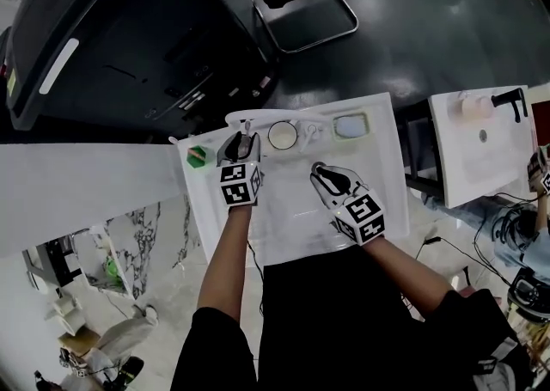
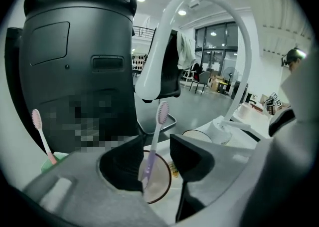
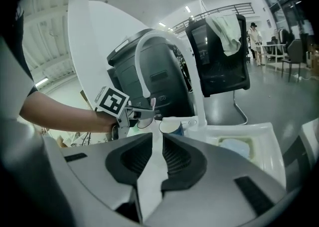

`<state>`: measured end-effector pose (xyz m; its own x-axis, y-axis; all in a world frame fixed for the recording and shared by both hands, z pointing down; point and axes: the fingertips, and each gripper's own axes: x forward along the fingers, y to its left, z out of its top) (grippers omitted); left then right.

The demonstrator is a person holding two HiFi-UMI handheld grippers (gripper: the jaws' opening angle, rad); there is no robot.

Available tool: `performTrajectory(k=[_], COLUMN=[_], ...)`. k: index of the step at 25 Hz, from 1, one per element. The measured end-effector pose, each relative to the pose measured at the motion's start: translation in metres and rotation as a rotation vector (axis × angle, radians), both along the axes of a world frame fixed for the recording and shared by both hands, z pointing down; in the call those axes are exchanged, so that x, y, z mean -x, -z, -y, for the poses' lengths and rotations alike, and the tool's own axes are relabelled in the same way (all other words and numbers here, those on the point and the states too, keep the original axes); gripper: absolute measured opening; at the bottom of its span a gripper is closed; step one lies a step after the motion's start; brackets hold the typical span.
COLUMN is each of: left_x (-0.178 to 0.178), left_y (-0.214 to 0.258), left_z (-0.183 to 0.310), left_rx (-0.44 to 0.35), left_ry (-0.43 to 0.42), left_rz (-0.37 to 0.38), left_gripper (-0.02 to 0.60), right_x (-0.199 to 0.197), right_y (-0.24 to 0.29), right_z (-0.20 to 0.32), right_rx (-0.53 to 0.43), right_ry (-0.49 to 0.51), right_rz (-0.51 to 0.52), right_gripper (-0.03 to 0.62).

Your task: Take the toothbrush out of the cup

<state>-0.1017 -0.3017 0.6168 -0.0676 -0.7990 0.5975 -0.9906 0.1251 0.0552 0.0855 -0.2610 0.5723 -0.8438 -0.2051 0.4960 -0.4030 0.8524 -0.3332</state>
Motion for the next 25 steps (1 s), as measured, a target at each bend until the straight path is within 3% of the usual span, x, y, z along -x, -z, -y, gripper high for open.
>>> performTrajectory(k=[4, 15, 22, 25], left_x=[0.003, 0.003, 0.000, -0.002], left_y=[-0.007, -0.006, 0.026, 0.043], left_z=[0.003, -0.004, -0.018, -0.026], left_rx=[0.043, 0.067, 0.018, -0.027], left_ry=[0.004, -0.011, -0.056, -0.060], left_rz=[0.005, 0.075, 0.172, 0.178], left_gripper=[0.091, 0.051, 0.051, 0.051], right_x=[-0.004, -0.017, -0.016, -0.010], right_y=[-0.001, -0.005, -0.001, 0.004], right_z=[0.019, 0.017, 0.001, -0.004], right_rx=[0.002, 0.008, 0.007, -0.015], right_ry=[-0.020, -0.035, -0.022, -0.001], right_rz=[-0.001, -0.002, -0.005, -0.010], right_gripper=[0.060, 0.060, 0.060, 0.060])
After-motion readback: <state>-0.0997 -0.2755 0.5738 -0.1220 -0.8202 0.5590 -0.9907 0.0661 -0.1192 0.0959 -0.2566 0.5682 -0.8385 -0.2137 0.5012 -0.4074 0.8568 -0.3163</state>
